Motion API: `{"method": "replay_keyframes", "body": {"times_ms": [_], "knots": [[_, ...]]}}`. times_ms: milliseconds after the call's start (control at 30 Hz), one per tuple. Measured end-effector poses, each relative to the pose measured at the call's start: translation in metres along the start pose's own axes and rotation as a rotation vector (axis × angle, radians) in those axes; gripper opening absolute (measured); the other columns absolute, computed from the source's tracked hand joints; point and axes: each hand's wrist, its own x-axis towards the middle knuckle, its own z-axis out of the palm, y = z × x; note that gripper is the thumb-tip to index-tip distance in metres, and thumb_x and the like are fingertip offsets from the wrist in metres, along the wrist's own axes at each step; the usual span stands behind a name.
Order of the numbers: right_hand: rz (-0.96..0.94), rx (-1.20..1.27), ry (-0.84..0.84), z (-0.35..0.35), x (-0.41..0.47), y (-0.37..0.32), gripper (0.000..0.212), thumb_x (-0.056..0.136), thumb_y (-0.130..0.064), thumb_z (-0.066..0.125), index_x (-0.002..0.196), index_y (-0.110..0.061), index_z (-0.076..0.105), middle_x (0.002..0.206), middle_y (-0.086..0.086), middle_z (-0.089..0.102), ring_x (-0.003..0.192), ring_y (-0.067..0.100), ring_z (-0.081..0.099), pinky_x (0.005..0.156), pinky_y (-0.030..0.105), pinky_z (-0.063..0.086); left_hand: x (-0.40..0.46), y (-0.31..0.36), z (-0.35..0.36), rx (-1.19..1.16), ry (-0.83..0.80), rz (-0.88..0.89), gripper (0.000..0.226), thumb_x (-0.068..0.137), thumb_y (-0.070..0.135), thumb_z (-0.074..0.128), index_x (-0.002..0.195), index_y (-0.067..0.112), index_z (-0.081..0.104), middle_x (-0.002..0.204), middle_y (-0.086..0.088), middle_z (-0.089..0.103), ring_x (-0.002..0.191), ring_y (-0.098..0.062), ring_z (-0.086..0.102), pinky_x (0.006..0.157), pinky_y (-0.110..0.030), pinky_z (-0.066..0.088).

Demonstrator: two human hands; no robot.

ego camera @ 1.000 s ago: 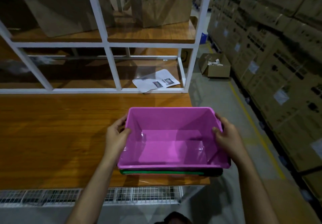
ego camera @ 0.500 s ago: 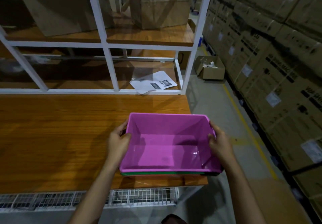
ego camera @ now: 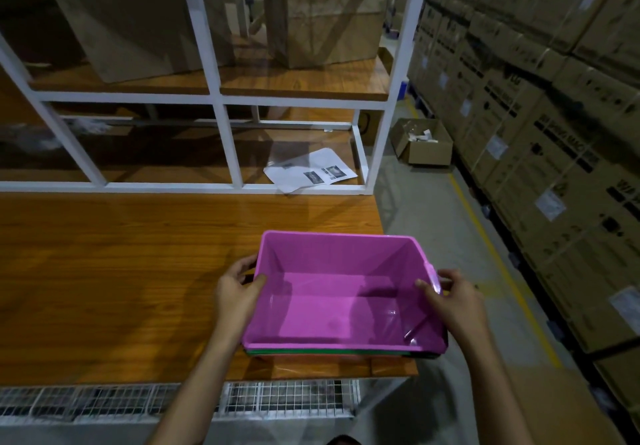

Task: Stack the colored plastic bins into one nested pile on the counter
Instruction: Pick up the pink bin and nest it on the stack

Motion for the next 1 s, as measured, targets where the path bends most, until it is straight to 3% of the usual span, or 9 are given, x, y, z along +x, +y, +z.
{"method": "replay_keyframes", "body": {"times_ms": [67,167,333,433,533,633,833,1000], "knots": [[-0.003,0.003,0.002,-0.002,-0.001,0.003,0.057,0.091,-0.035,0.083,0.136,-0.006,0.065,0.123,0.019,0.076,0.090,0.024,0.067,0.068,0.029,0.051,0.000,-0.002,-0.001,-0.001,0.002,-0.002,0.041,0.094,0.004,0.075,0.126,0.028,0.068,0.112,-0.006,0.076,0.106,-0.035,0.075,0.084,-0.054,0.063],[-0.098,-0.050,0.069,-0.003,-0.012,-0.016,0.063,0.096,-0.045,0.075,0.145,-0.011,0.058,0.138,0.016,0.069,0.116,0.032,0.069,0.091,0.041,0.056,-0.003,0.002,0.001,-0.001,0.011,0.045,0.031,0.097,0.015,0.076,0.126,0.024,0.068,0.115,-0.001,0.073,0.111,-0.028,0.072,0.090,-0.050,0.062],[-0.538,-0.043,0.191,0.031,-0.041,-0.093,0.055,0.104,-0.051,0.061,0.142,-0.011,0.060,0.137,0.010,0.066,0.130,0.028,0.057,0.109,0.041,0.046,-0.014,0.015,-0.021,0.077,0.074,0.182,0.034,0.098,0.041,0.073,0.128,0.026,0.067,0.119,0.009,0.073,0.108,-0.005,0.069,0.100,-0.045,0.059],[-0.735,0.027,0.047,0.081,-0.067,-0.141,0.061,0.105,-0.056,0.054,0.146,-0.011,0.058,0.145,0.007,0.062,0.139,0.025,0.052,0.119,0.043,0.041,-0.031,0.013,-0.062,0.318,0.183,0.303,0.037,0.101,0.046,0.067,0.134,0.030,0.066,0.129,0.010,0.069,0.117,-0.012,0.067,0.093,-0.044,0.060],[-0.889,0.004,-0.117,0.134,-0.106,-0.190,0.070,0.104,-0.061,0.048,0.153,-0.012,0.051,0.158,0.007,0.053,0.149,0.025,0.042,0.123,0.047,0.035,-0.053,0.015,-0.122,0.527,0.317,0.383,0.037,0.105,0.047,0.061,0.139,0.032,0.061,0.139,0.009,0.063,0.130,-0.016,0.059,0.102,-0.041,0.053],[-1.047,-0.019,-0.241,0.181,-0.161,-0.235,0.077,0.104,-0.067,0.043,0.161,-0.015,0.042,0.170,0.006,0.038,0.159,0.026,0.030,0.128,0.051,0.027,-0.076,0.011,-0.195,0.694,0.505,0.440,0.041,0.106,0.043,0.061,0.140,0.022,0.061,0.145,0.000,0.063,0.132,-0.025,0.059,0.106,-0.042,0.051],[-1.306,-0.073,-0.400,0.261,-0.273,-0.310,0.089,0.102,-0.079,0.029,0.169,-0.021,0.022,0.179,-0.002,0.015,0.165,0.020,0.009,0.132,0.048,0.009,-0.130,0.001,-0.333,0.869,0.833,0.307,0.047,0.106,0.048,0.060,0.145,0.021,0.059,0.163,-0.003,0.049,0.143,-0.028,0.053,0.103,-0.047,0.055],[-1.361,-0.004,-0.515,0.332,-0.363,-0.364,0.091,0.101,-0.081,0.032,0.170,-0.025,0.015,0.180,-0.003,0.008,0.165,0.019,0.004,0.132,0.051,0.005,-0.162,-0.013,-0.446,1.041,0.970,0.259,0.062,0.106,0.048,0.060,0.161,0.023,0.045,0.178,-0.005,0.026,0.158,-0.033,0.035,0.122,-0.049,0.038]]}}
